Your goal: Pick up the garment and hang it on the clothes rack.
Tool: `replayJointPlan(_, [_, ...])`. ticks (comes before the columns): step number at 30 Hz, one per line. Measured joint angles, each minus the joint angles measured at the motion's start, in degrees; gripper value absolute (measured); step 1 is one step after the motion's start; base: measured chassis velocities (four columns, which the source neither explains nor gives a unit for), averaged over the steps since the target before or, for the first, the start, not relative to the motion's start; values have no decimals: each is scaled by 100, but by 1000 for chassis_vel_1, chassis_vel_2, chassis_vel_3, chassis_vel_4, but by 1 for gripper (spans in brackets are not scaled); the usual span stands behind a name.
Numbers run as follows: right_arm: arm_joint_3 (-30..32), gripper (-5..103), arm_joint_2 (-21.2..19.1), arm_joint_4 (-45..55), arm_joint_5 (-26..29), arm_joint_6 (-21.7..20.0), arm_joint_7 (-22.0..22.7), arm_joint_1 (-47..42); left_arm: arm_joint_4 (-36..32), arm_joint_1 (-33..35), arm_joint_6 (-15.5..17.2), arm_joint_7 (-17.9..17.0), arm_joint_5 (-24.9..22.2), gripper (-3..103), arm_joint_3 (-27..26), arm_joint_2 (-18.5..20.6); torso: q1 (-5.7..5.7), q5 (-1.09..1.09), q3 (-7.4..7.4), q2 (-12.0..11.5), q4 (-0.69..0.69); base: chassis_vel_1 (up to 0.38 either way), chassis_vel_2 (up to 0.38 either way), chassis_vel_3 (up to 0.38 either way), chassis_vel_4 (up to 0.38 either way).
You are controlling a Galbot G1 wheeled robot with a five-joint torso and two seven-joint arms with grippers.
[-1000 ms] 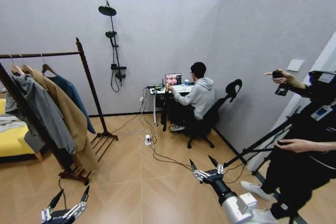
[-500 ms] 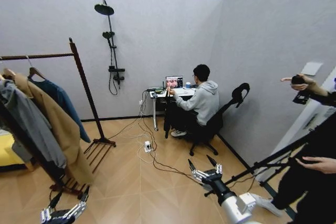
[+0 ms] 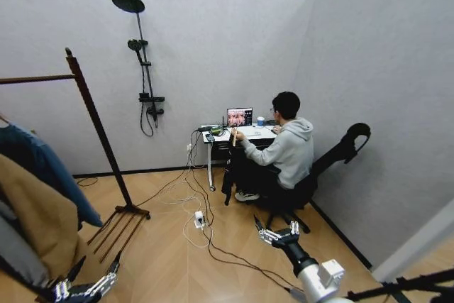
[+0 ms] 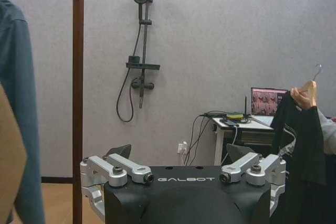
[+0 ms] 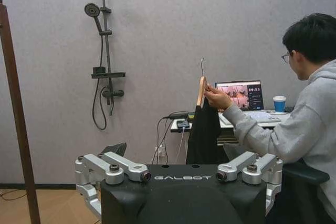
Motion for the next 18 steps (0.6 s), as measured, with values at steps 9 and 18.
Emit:
replayJointPlan(9, [-4, 100, 15, -3, 60, 18, 8, -1, 0, 0, 0, -3, 0, 100, 0, 0, -3, -1, -1, 2, -2, -345, 335, 346, -339])
replayJointPlan(18, [-6, 100, 32, -66, 129, 90, 19, 86, 0, 0, 0, -2, 0, 100, 0, 0, 2, 5, 1, -1, -1, -312, 317, 316, -318])
